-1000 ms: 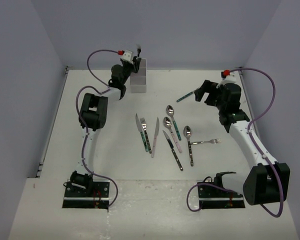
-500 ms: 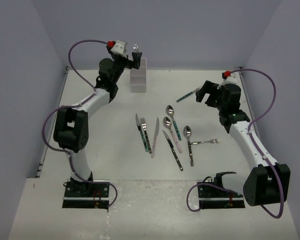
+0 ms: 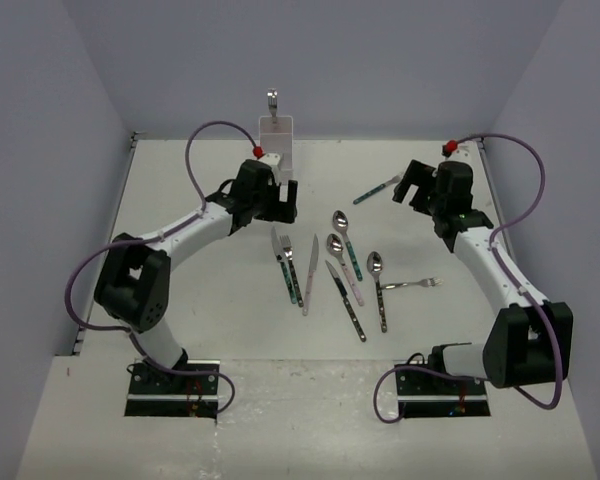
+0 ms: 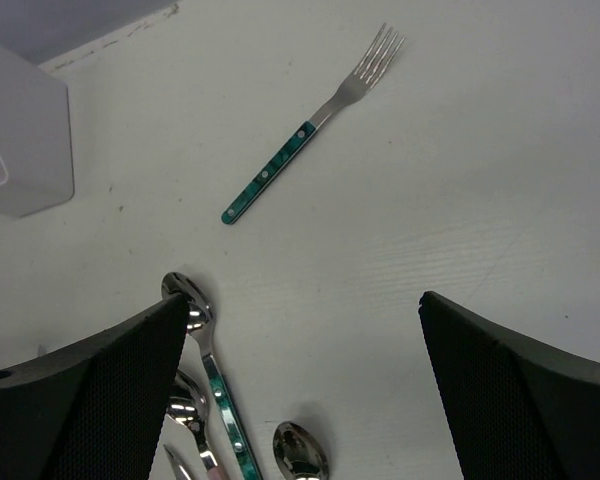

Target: Sort the eating utensils into containers

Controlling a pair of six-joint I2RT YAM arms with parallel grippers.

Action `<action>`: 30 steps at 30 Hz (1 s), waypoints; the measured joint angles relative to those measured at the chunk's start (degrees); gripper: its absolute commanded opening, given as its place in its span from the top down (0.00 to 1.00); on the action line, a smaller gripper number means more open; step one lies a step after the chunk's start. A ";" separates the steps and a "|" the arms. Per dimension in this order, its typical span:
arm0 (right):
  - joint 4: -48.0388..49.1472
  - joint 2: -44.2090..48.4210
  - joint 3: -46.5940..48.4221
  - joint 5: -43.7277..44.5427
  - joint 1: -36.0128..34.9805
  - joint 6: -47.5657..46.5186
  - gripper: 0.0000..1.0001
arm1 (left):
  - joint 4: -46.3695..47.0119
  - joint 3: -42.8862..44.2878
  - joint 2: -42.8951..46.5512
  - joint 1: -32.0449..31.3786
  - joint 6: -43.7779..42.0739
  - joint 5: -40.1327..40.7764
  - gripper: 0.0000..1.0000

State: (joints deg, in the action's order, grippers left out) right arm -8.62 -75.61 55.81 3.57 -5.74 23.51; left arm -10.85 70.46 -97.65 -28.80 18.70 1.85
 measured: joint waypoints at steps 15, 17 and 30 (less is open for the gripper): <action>-1.40 -1.01 0.66 0.04 0.00 0.04 0.01 | -12.50 0.39 -8.35 -7.41 6.03 -4.66 0.00; -1.46 -1.18 0.66 0.04 0.00 0.04 0.01 | -13.70 0.57 -8.79 -8.26 6.49 -4.61 0.00; -3.43 -3.63 0.74 0.00 0.00 0.00 0.01 | -15.17 2.43 -11.47 -10.78 7.30 -5.73 0.05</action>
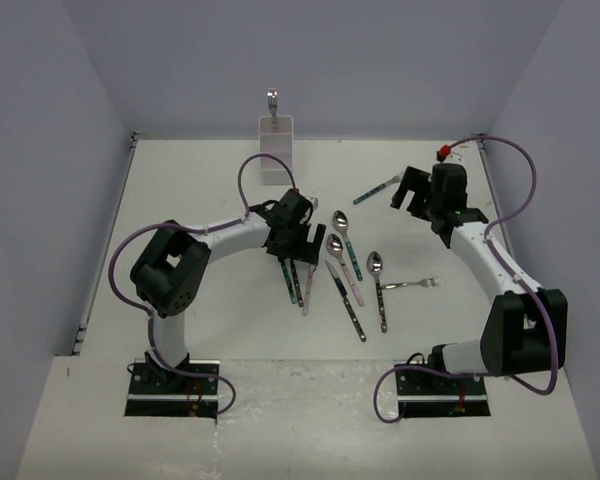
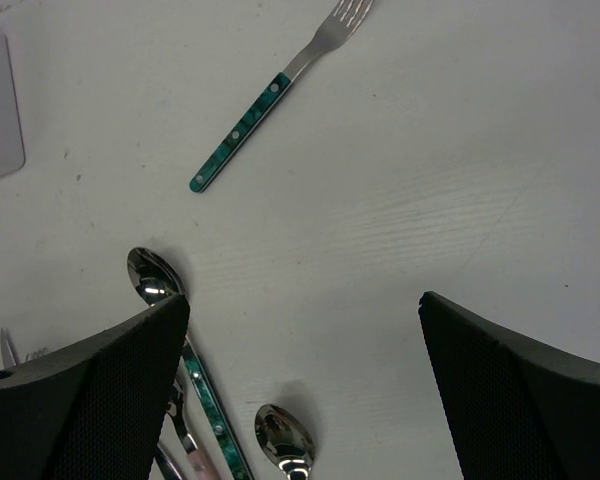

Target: Sort the eating utensils into containers

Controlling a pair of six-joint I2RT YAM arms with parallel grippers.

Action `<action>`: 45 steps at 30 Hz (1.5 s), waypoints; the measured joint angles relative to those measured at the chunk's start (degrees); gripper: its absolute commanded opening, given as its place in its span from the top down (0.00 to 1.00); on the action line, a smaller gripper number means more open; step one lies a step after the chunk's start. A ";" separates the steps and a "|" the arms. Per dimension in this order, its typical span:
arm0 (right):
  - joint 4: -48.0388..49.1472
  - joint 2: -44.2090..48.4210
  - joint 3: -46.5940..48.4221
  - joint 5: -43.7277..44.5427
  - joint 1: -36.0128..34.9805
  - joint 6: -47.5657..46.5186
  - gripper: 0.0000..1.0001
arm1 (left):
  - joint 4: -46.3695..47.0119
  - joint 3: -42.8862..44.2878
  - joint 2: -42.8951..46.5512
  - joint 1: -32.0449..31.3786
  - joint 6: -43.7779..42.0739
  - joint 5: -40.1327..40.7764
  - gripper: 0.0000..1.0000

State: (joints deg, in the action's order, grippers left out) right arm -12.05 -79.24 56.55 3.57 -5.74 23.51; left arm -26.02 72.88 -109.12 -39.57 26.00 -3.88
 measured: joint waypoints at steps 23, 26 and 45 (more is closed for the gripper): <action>-0.83 -1.84 0.76 -0.04 0.00 -0.22 0.01 | -6.78 0.33 -0.72 -1.97 6.60 6.67 0.56; -0.87 -2.05 0.76 -0.04 0.00 -0.26 0.01 | -7.37 0.68 -1.16 -1.97 6.60 7.39 0.63; -0.76 -2.05 0.85 0.35 0.00 -0.68 0.01 | -3.13 1.60 0.02 -1.79 0.46 15.30 1.00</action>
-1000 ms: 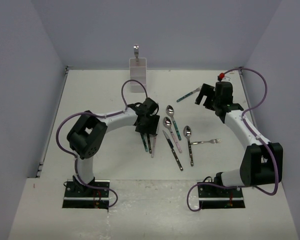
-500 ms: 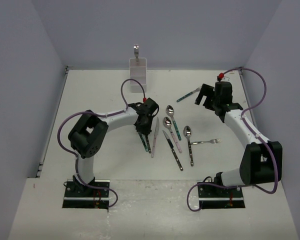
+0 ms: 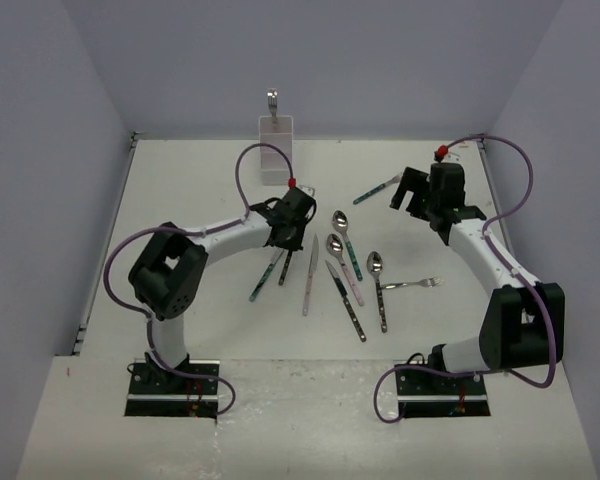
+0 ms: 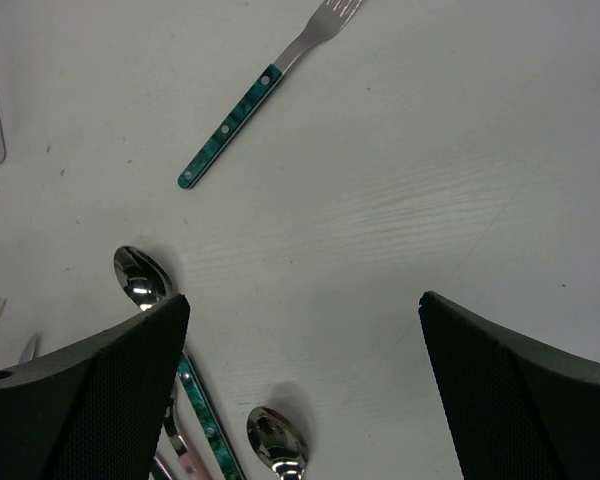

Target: Sort the eating utensils into containers

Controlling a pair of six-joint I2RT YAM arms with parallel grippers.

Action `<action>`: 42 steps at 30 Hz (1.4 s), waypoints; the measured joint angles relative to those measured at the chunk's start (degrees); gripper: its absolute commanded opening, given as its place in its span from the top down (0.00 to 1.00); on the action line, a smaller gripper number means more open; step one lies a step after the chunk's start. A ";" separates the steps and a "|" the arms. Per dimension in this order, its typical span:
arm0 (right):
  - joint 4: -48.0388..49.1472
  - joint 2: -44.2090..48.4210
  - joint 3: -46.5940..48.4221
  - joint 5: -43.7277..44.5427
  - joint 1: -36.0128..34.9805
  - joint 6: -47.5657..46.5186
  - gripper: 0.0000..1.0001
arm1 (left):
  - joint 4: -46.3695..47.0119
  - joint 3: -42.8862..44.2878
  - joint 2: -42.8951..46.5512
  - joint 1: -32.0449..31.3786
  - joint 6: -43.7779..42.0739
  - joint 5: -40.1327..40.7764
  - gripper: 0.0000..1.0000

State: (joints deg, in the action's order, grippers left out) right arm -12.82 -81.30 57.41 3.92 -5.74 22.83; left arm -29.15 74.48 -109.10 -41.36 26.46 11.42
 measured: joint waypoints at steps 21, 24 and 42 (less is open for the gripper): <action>2.51 -3.13 5.46 0.11 0.00 -3.39 0.01 | 62.29 35.85 -19.71 23.41 -23.34 -19.41 1.00; 2.71 -3.61 6.34 0.92 0.00 -4.15 0.01 | 66.18 38.60 -24.33 23.74 -23.80 -20.85 1.00; 2.91 -3.78 8.92 3.15 0.07 -7.23 0.01 | 78.53 31.45 -30.73 26.29 -25.40 -26.84 0.38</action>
State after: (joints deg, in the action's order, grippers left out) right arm -9.91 -85.08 66.32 7.07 -5.67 15.59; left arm 49.39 105.93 -139.83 -15.07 1.06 -15.42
